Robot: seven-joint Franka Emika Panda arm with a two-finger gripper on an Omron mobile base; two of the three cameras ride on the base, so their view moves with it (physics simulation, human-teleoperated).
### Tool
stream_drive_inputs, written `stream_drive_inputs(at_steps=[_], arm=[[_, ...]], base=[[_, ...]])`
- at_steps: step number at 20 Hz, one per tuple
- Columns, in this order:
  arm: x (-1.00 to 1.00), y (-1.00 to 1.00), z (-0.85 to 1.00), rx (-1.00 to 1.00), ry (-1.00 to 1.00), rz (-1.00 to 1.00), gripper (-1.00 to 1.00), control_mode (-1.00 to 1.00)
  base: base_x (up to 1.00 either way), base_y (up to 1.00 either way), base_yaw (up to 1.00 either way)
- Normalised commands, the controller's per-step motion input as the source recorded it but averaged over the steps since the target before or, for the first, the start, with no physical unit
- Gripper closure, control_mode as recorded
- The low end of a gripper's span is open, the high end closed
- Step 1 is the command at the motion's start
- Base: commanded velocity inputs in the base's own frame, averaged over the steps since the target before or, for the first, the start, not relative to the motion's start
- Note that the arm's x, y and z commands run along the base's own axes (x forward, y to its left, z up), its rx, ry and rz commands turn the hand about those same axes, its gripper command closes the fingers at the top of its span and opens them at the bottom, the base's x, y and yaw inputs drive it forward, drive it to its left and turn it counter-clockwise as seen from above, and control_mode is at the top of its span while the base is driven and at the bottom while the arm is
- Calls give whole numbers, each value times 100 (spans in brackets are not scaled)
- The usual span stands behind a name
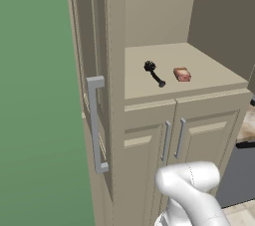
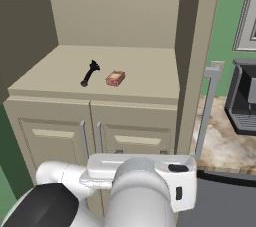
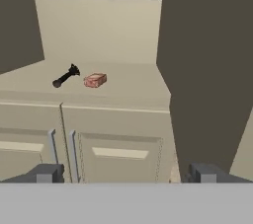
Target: Pick up the dish brush and bar soap from the sink, and place them back in the cabinet, and close the cabinet doors.
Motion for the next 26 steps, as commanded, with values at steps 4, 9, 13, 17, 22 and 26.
stream_drive_inputs(at_steps=[4,9,13,17,22,26], arm=[[0,-27,0,0,0,1,-100,-100],[0,-34,0,0,0,1,-100,-100],[0,-31,0,0,0,1,-100,-100],[0,-23,0,0,0,0,-100,-100],[0,-24,0,0,0,0,-100,-100],[0,-25,0,0,0,0,-100,-100]], base=[[0,0,0],[0,0,0],[0,0,0],[0,0,0],[0,0,0],[0,0,0]])
